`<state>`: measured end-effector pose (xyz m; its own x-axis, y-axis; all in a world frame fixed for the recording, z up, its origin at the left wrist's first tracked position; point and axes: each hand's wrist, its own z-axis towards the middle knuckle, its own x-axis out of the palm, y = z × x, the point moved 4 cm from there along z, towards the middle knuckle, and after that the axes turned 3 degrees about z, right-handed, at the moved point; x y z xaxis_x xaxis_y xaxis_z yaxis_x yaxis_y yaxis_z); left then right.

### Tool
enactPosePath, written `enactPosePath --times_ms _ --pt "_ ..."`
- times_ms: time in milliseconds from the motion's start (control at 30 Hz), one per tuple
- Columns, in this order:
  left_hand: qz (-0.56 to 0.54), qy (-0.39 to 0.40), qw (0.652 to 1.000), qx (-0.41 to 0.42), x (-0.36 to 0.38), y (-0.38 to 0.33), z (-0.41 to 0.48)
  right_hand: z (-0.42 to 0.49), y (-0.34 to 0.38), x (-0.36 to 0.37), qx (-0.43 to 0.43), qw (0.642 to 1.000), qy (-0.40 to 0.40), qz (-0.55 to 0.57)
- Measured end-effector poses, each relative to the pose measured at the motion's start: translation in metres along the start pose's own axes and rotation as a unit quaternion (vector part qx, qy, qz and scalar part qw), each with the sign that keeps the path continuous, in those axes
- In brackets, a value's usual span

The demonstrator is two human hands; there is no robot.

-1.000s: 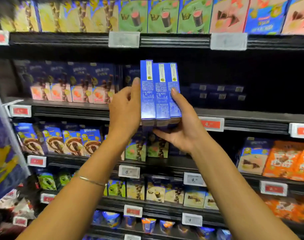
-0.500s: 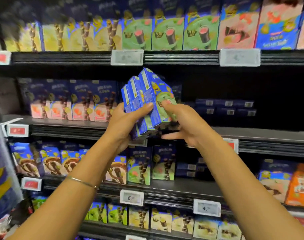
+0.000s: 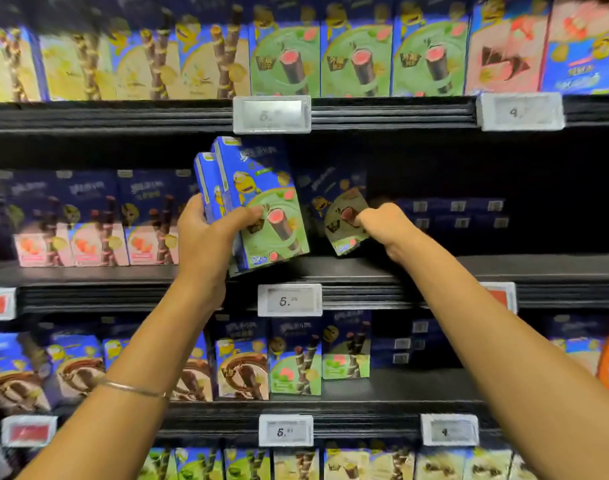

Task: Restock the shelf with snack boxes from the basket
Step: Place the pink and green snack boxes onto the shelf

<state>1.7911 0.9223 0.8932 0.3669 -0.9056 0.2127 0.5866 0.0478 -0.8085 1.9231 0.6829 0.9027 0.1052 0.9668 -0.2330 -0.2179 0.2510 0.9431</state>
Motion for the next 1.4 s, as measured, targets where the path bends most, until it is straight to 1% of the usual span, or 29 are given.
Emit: enactPosePath --times_ms 67,167,367,533,700,800,867,1033,1133,1300,1400 --pt "0.014 0.018 1.0 0.013 -0.006 -0.002 0.004 0.012 -0.003 0.007 0.007 0.999 -0.001 -0.042" --pt "0.031 0.055 0.998 0.01 -0.015 0.0 0.007 0.024 -0.007 0.017 0.02 0.996 0.026 -0.085" --pt "0.006 0.077 0.997 -0.008 -0.026 0.008 0.003 0.033 -0.012 0.031 0.015 0.996 0.048 -0.068" --pt "0.001 0.077 0.997 -0.012 -0.033 0.007 0.004 0.044 -0.022 0.031 0.008 0.988 0.043 -0.147" --pt "-0.007 0.065 0.998 -0.01 -0.039 0.006 0.008 0.054 -0.017 0.041 -0.018 0.968 0.032 -0.247" --pt "-0.009 0.071 0.997 -0.014 -0.039 0.009 0.007 0.057 -0.009 0.054 -0.024 0.954 0.041 -0.297" --pt "-0.014 0.075 0.997 -0.018 -0.038 0.011 0.005 0.059 -0.006 0.059 -0.039 0.948 0.022 -0.316" --pt "-0.02 0.076 0.997 -0.015 -0.04 0.01 0.004 0.069 -0.008 0.066 -0.067 0.946 -0.034 -0.315" --pt "-0.014 0.079 0.997 -0.011 -0.042 0.008 0.003 0.075 -0.008 0.066 -0.071 0.943 -0.039 -0.322" --pt "-0.014 0.082 0.997 -0.01 -0.044 0.006 0.001 0.079 -0.01 0.066 -0.078 0.95 -0.055 -0.298" --pt "-0.009 0.086 0.996 -0.009 -0.044 0.006 0.001 0.081 -0.01 0.07 -0.08 0.943 -0.038 -0.32"
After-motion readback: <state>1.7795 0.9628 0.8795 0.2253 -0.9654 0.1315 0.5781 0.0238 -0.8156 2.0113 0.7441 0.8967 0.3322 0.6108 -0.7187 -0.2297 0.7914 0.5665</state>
